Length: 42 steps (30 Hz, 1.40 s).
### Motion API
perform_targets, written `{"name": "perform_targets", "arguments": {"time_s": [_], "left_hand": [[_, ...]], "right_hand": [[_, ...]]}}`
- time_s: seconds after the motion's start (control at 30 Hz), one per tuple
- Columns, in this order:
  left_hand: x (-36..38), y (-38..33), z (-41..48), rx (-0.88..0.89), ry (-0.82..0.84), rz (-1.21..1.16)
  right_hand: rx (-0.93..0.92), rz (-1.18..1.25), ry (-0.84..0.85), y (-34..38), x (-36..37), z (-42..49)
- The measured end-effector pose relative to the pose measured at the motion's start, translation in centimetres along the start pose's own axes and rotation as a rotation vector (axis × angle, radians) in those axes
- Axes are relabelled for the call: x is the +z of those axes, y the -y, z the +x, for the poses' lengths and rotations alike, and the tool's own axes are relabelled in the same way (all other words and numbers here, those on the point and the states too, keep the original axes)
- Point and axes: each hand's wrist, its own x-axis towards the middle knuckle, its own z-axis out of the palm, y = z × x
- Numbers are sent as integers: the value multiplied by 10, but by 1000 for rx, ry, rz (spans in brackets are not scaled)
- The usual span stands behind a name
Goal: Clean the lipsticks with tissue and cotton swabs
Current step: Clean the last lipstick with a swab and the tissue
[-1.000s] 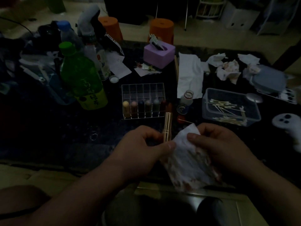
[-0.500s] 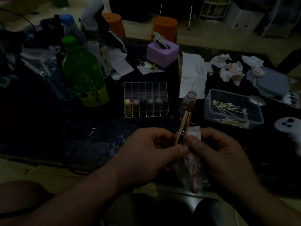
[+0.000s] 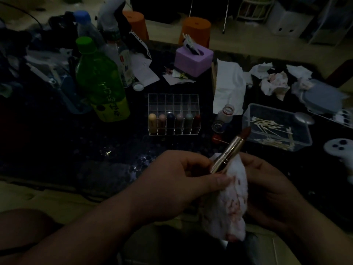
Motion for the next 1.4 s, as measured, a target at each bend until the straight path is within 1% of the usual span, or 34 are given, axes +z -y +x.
{"name": "perform_targets", "arguments": {"time_s": [0.13,0.2,0.33,0.43,0.5,0.6,0.67,0.73,0.83,0.97,1.03,1.07,1.1,1.17,1.2,1.23,1.27,1.3,1.4], "left_hand": [[-4,-4,-1,13,15,79],[-6,-5,-2,4,17,129],[-7,-9,-4,7,-3,191],[-6,-8,-5,4,-12,190],[-8,-8,-5,-6,22,157],[-12,-12,-6,-65,148,-64],[-13,-13,-7,-60,201,-108],[-12,-11,-6,-13,159,-46],[-6,-9,-8,39,2,33],[5,-5,-10,194,-178,243],[7,-4,-8,210,-225,293],[6,-5,-6,181,-202,283],[3,-6,-5,127,-138,243],[-3,-10,-2,-3,46,97],[-4,-13,-3,-40,120,50],[-6,-15,-3,-39,153,57],[-6,-15,-3,-8,144,89],[-5,-13,-4,46,101,140],[4,-3,-7,212,-136,279]], "right_hand": [[-134,-273,-19,9,-5,2],[-199,-362,-18,11,-2,2],[-257,-381,-32,9,6,1],[-305,-398,14,9,11,0],[-326,-413,29,11,13,-1],[-359,-450,35,16,11,-1],[-395,-502,12,19,8,-2],[-435,-557,-8,20,6,-3],[-473,-580,-4,22,7,-5],[-528,-581,-25,21,7,-5],[-534,-595,-33,22,6,-5],[-532,-598,-31,22,6,-4],[-526,-598,-25,23,6,-5],[-521,-608,2,24,5,-5],[-521,-611,12,24,5,-5],[-520,-613,15,24,5,-5],[-525,-617,18,24,4,-5],[-527,-619,14,24,4,-4],[-526,-634,-9,23,4,-5]]}}
